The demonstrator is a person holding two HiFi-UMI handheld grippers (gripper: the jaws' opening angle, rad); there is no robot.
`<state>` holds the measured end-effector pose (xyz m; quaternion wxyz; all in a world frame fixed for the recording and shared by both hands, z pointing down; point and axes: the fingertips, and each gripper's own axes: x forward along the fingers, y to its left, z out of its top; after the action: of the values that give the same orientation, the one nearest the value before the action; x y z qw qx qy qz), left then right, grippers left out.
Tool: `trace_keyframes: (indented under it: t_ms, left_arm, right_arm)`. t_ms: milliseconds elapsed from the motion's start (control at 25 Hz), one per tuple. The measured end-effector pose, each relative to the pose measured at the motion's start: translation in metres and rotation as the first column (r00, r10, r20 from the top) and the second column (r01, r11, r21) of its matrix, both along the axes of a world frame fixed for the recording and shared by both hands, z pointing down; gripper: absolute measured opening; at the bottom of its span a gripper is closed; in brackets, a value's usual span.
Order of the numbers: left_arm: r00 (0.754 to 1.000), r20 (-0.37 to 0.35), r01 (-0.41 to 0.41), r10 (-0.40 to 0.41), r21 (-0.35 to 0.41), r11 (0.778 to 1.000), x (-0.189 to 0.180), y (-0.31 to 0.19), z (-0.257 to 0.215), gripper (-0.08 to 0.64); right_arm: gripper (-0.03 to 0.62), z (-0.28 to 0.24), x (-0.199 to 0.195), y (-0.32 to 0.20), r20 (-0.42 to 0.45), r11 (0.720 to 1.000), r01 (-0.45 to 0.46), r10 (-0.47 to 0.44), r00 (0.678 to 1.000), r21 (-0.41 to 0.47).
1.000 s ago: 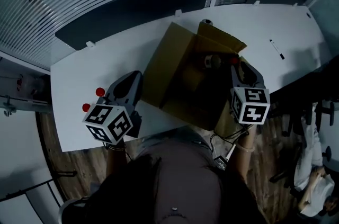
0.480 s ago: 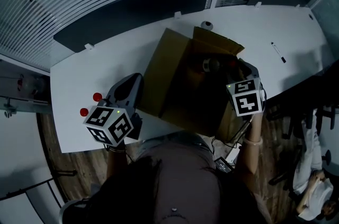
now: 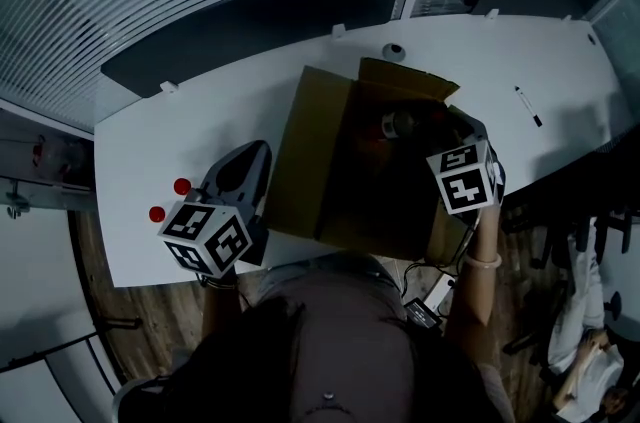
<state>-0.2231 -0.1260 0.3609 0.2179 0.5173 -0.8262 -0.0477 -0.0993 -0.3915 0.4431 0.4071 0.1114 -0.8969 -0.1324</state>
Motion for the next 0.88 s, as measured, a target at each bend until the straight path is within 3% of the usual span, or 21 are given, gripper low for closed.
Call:
trace_keyframes:
  t_ms: [120,240,280,880]
  left_arm:
    - [1.000,0.002,0.000,0.000,-0.004,1.000,0.000,0.000,0.001,0.009]
    - [1.000,0.000,0.006,-0.006,-0.001,1.000,0.000,0.000,0.000,0.009]
    - [1.000,-0.001,0.009,-0.009,0.000,1.000,0.000,0.000,0.000,0.009]
    - [0.998,0.007,-0.054,0.054,0.010,0.998,0.004,0.009,-0.008,0.009]
  right_arm:
    - [0.164,0.001,-0.002,-0.004,-0.042,0.997,0.023,-0.019,0.999,0.077]
    - [0.096,0.000,-0.004,-0.007,-0.049,0.992,0.031,-0.024,0.998,0.126]
    - [0.059,0.000,-0.004,-0.006,-0.042,0.992,0.029,-0.024,0.999,0.123]
    - [0.060,-0.029,0.015,0.012,0.089,0.997,-0.077,0.077,0.993,-0.001]
